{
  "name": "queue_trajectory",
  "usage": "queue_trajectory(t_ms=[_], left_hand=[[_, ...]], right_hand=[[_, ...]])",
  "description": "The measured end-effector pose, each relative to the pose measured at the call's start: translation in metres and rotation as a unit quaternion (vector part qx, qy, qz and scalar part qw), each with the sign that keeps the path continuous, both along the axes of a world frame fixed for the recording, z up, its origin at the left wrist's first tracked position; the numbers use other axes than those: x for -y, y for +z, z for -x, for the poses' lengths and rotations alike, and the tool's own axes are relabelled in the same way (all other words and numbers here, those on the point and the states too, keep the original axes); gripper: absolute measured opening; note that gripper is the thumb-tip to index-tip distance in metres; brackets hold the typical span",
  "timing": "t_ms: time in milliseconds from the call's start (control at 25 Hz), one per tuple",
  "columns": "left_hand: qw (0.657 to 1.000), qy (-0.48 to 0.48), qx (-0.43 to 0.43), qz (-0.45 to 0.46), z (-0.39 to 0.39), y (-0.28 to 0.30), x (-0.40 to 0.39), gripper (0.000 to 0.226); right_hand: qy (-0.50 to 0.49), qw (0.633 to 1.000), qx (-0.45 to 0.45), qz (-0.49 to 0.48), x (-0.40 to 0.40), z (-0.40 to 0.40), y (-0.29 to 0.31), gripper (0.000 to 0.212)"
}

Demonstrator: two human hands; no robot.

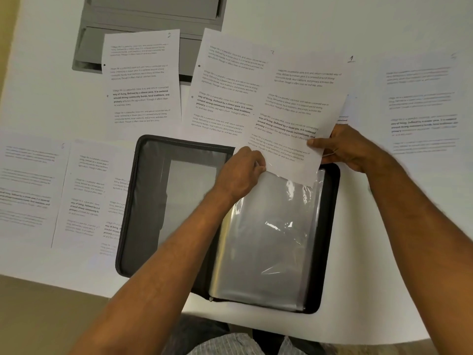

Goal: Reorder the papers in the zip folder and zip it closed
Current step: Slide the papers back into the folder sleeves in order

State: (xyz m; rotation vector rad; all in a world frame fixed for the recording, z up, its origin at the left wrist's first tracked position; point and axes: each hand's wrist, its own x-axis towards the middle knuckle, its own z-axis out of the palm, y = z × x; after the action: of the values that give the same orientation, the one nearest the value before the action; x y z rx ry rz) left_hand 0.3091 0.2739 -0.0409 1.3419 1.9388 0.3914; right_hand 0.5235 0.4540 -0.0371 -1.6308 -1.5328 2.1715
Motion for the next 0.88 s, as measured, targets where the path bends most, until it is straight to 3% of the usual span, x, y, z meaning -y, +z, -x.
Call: queue_trajectory(t_ms=[400, 600, 880], left_hand=[[0.999, -0.011, -0.045, 0.001, 0.021, 0.000, 0.006, 0.013], [0.995, 0.091, 0.025, -0.011, 0.023, 0.002, 0.009, 0.008], [0.986, 0.154, 0.050, -0.031, 0.027, -0.003, 0.008, 0.012]], right_hand=[[0.021, 0.999, -0.013, 0.025, -0.005, -0.012, 0.002, 0.045], [0.045, 0.999, -0.021, 0.017, -0.008, -0.008, -0.001, 0.051], [0.065, 0.997, -0.039, 0.022, -0.011, -0.007, 0.002, 0.050]])
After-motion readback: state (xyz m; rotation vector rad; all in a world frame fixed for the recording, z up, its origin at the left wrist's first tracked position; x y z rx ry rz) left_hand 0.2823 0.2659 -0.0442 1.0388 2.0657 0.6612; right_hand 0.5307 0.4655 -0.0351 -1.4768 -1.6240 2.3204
